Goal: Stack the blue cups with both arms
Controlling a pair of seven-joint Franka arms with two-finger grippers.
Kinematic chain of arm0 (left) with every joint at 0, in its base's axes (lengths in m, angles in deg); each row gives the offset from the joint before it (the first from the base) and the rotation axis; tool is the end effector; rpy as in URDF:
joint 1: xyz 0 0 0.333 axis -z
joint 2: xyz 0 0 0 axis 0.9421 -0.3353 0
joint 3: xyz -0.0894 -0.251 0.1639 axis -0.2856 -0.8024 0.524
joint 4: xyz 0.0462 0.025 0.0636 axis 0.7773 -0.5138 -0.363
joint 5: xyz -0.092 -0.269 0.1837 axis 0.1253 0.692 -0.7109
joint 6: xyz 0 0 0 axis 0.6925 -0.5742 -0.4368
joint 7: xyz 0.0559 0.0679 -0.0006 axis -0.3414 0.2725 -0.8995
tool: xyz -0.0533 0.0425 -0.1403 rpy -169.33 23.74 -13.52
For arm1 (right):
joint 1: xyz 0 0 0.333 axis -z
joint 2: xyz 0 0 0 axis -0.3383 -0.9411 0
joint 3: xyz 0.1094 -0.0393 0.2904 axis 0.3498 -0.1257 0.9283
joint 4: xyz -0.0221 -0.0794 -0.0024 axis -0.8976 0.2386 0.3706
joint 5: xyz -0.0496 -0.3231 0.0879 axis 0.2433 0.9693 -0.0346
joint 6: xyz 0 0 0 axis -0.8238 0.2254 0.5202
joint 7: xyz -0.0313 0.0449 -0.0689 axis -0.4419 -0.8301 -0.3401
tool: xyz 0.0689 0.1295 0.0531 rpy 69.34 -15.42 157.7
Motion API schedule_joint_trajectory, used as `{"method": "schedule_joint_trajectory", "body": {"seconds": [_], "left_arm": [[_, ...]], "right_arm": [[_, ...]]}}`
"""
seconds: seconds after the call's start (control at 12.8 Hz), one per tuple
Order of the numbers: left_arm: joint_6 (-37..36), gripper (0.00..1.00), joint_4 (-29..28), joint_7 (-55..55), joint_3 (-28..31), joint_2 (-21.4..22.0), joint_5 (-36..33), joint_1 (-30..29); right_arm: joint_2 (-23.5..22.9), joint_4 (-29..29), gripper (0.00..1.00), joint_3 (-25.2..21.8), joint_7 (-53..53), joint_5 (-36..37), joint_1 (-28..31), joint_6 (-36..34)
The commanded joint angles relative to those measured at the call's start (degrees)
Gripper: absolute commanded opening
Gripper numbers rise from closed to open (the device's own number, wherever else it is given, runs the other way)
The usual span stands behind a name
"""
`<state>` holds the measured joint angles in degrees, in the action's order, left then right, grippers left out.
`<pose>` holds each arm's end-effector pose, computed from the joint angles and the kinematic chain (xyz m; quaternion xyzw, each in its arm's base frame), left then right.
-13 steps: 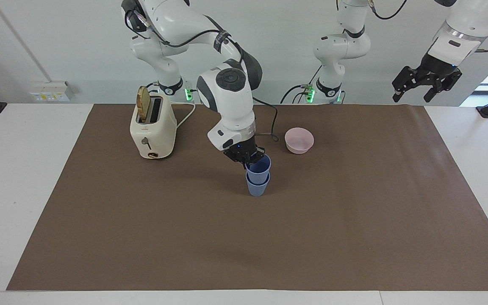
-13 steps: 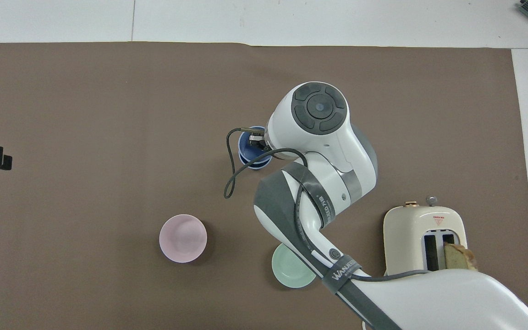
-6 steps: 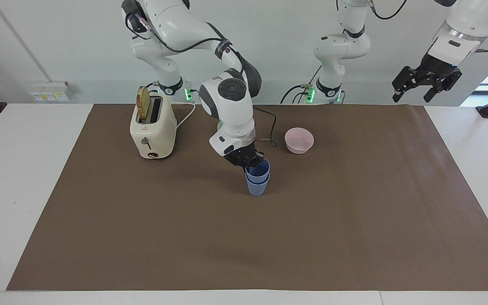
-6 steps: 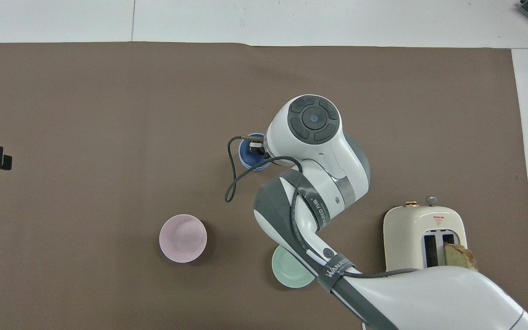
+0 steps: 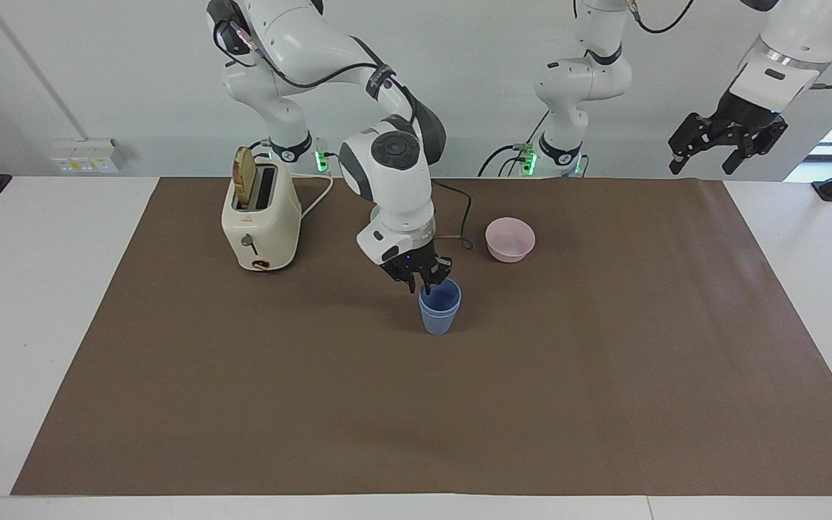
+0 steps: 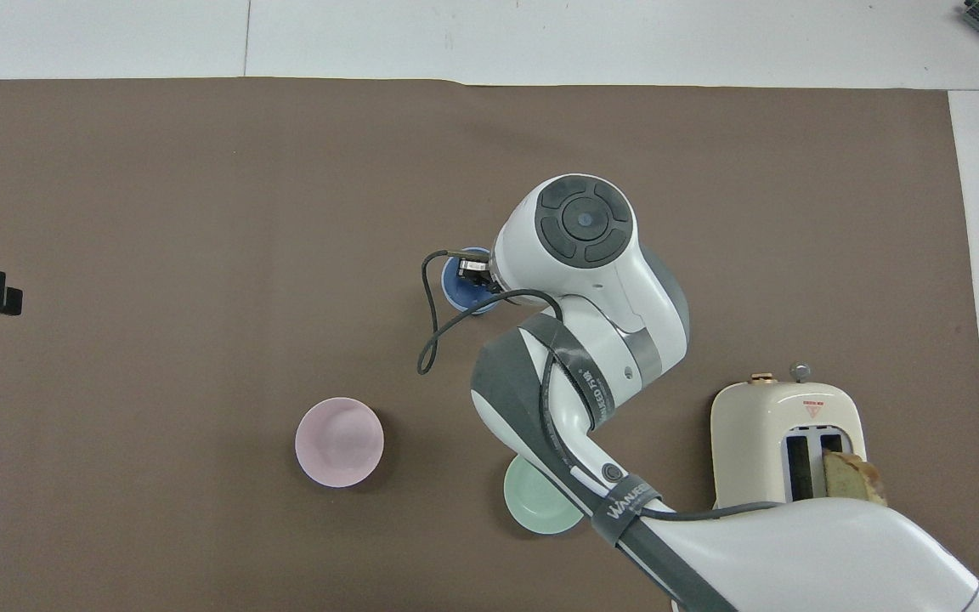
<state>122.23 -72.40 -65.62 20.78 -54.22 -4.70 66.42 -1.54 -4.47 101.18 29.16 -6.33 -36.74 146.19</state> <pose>0.4653 -0.0127 0.6134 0.9997 -0.0116 0.0021 0.0199 0.5501 0.3228 0.3929 -0.9928 0.0969 -0.0338 0.0615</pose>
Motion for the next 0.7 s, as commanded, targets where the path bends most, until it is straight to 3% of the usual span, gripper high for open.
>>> {"method": "schedule_joint_trajectory", "body": {"seconds": [0.0,0.31,0.62], "left_arm": [[-0.1,1.00,-1.0,-0.6,0.0,1.2,-0.5,-0.1],[-0.1,1.00,-1.0,-0.6,0.0,1.2,-0.5,-0.1],[-0.1,1.00,-1.0,-0.6,0.0,1.2,-0.5,-0.1]], "right_arm": [[6.2,-1.1,1.00,0.1,-0.4,1.0,1.5,-3.5],[14.4,-1.8,1.00,0.1,2.9,1.0,8.8,-12.5],[21.8,-1.9,1.00,-0.1,15.3,0.0,18.3,-23.2]]}}
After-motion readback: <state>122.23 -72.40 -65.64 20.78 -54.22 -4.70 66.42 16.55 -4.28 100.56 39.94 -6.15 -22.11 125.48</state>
